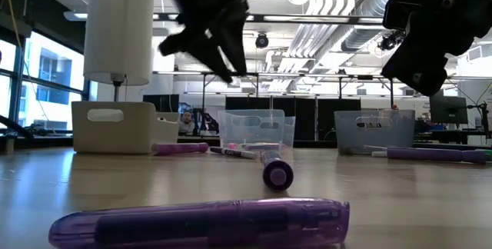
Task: Pick & Place Markers
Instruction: Put the violet highlighter into the gray bin
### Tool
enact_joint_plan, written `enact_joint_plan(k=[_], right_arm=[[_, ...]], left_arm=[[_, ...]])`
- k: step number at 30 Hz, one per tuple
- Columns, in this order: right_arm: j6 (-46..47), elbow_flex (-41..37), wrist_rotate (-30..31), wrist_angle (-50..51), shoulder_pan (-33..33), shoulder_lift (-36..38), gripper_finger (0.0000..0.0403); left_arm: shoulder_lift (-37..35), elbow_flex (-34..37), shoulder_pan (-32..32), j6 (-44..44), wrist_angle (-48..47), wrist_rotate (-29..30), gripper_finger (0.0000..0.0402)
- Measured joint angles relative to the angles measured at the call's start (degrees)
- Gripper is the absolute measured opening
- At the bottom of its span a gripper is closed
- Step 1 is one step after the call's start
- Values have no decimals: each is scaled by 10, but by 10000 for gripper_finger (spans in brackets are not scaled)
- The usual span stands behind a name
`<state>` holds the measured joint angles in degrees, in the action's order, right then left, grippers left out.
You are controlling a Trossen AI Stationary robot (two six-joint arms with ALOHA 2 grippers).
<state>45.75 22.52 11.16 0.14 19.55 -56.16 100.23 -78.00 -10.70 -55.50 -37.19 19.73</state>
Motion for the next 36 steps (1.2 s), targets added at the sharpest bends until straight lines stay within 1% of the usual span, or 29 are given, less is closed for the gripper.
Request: enact_joint_plan(k=[3,6,8,10,12,14,17,19,20,24,28,31,33,36], right_arm=[[-8,0,0,0,0,0,1],[-8,0,0,0,0,0,2],[-8,0,-1,0,0,0,1],[-8,0,-7,0,0,0,1],[-8,0,-17,0,0,0,2],[-9,0,-27,0,0,0,2],[-12,0,-30,0,0,0,1],[-12,0,-30,0,0,0,2],[-12,0,-30,0,0,0,2],[-12,0,-30,-3,0,0,1],[-12,0,-28,-5,-1,0,2],[-10,0,-28,-6,-1,0,1],[-9,0,-27,-7,-1,0,1],[-8,0,-26,-8,-1,0,2]], left_arm=[[9,-58,61,52,-65,-56,122],[31,-85,121,122,-103,-127,122],[46,-95,150,167,-117,-163,122],[59,-103,169,201,-147,-184,122],[81,-113,180,222,-174,-192,122],[96,-118,185,240,-214,-188,122],[114,-126,187,260,-222,-169,122],[123,-123,187,270,-257,-159,122],[128,-123,187,275,-255,-155,122],[135,-123,186,291,-271,-115,122],[134,-124,186,298,-269,-56,122],[134,-124,186,303,-273,-23,122],[134,-124,186,335,-278,-3,122],[134,-124,182,415,-275,9,122]])
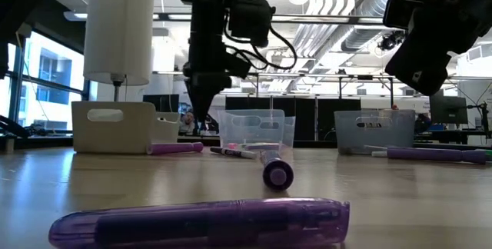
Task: Pick & Place Markers
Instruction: Put the violet highlighter into the gray bin
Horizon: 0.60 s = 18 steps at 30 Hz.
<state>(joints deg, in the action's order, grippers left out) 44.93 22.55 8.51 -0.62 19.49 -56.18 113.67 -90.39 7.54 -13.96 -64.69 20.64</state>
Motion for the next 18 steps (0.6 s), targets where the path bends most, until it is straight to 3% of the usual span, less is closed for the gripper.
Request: enact_joint_plan(k=[7,18], right_arm=[[2,0,0,-9,0,0,2],[2,0,0,-10,0,0,1]], left_arm=[[32,3,-5,77,-30,23,122],[61,2,-5,-13,-64,22,122]])
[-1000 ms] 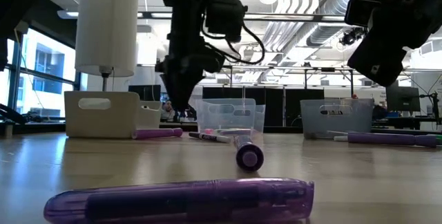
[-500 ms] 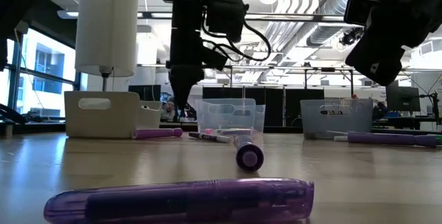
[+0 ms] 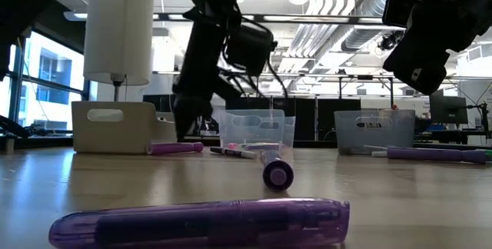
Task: Pick & Place Markers
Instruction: Put the violet highlighter into the gray bin
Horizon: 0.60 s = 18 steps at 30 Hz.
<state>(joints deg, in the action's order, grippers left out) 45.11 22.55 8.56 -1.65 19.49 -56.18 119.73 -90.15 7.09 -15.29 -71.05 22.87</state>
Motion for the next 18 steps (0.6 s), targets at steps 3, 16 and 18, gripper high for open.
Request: enact_joint_plan(k=[3,16,18], right_arm=[[0,0,0,0,0,0,1],[0,0,-1,0,0,0,1],[2,0,-1,0,0,0,1]], left_arm=[[-2,-2,0,0,6,-11,122],[1,-1,0,-2,20,-13,122],[12,-2,0,-2,20,-12,122]])
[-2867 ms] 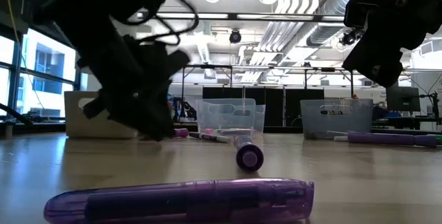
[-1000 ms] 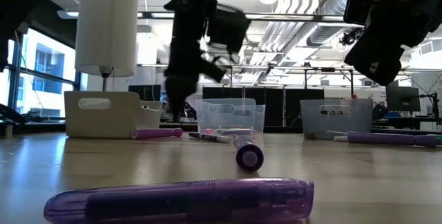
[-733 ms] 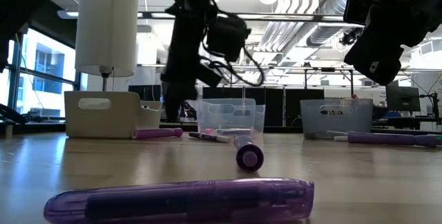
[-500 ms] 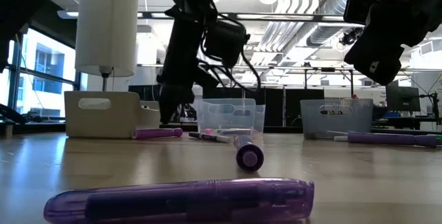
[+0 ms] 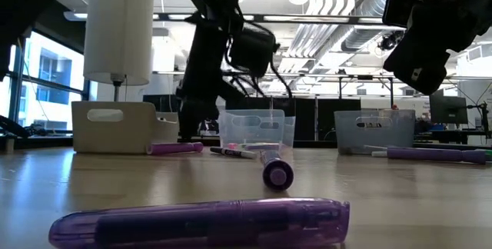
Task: Pick & Place Markers
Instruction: Put the violet highlighter into the gray bin
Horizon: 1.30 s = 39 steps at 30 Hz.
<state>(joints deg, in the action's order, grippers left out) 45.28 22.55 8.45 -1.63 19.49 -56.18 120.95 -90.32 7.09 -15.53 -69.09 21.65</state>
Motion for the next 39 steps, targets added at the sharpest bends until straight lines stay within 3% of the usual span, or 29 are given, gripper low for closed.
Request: enact_joint_plan(k=[13,22,39], right_arm=[[7,0,-3,0,0,0,1],[-3,0,-3,0,0,0,1],[14,0,-22,-2,1,0,1]], left_arm=[[25,1,-25,-13,-9,-63,122],[24,-3,-77,-46,14,-64,122],[25,-67,-114,-135,44,-128,122]])
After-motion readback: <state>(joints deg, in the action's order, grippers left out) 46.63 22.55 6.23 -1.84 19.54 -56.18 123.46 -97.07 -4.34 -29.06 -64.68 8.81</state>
